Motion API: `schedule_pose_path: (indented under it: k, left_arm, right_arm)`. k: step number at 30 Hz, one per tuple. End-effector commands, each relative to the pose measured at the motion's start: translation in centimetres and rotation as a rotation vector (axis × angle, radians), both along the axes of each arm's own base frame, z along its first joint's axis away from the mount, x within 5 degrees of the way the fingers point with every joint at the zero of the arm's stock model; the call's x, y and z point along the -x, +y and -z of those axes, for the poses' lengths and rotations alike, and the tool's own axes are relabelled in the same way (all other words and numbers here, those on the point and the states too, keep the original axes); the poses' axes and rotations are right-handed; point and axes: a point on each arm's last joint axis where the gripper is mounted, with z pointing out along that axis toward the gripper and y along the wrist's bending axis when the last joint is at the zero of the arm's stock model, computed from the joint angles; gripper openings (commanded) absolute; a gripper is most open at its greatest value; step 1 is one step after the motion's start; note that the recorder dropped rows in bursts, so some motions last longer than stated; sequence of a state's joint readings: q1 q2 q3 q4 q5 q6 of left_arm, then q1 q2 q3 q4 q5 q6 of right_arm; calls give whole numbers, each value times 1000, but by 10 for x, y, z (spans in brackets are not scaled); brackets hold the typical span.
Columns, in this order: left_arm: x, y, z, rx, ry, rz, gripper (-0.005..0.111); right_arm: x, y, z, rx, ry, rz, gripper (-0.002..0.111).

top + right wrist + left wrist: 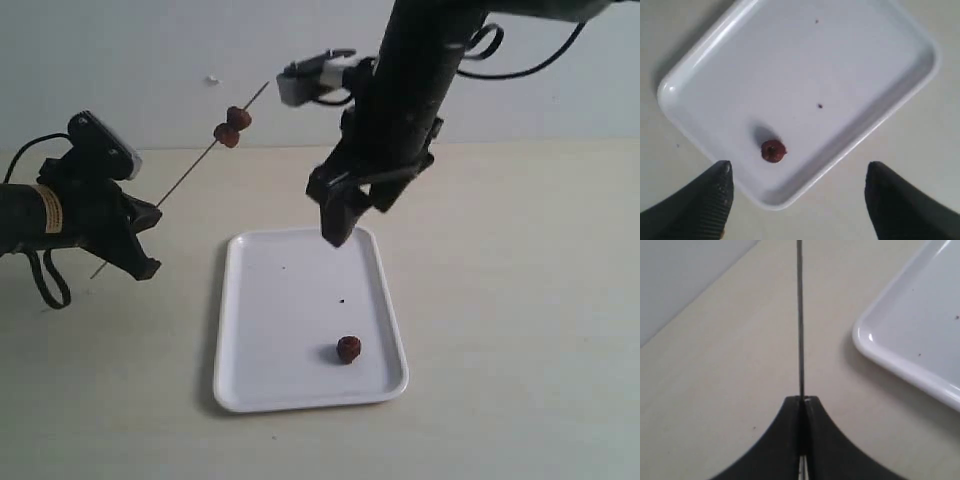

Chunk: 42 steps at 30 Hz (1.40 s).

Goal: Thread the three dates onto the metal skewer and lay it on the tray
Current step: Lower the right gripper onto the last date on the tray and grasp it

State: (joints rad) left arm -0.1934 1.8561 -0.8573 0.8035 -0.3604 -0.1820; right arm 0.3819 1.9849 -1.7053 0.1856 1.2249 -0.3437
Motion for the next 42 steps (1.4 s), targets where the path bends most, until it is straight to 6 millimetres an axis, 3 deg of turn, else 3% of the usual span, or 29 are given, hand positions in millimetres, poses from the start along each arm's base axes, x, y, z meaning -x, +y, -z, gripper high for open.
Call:
schedule_pose_path:
  k: [1,5,9,21,36,42]
  left_arm:
    - [-1,3,2,-38,18,-5,0]
    - [0,4,-1,-33,24,-22,0]
    - [0,4,-5,-24,16,-28,0]
    - [0,4,-5,-6,24,-40,0]
    - [0,4,-5,-5,25,-42,0]
    - [0,4,-5,-3,26,-43,0]
  right_arm:
    - [23,11,30,60,109,1,70]
    - [41,14,65,138,116,38,70]
    - [42,11,92,101,14,100,70]
    - [35,17,122,53,7,146,66]
    - [36,17,141,79,52,159,64]
    - [36,17,146,86,63,162,52]
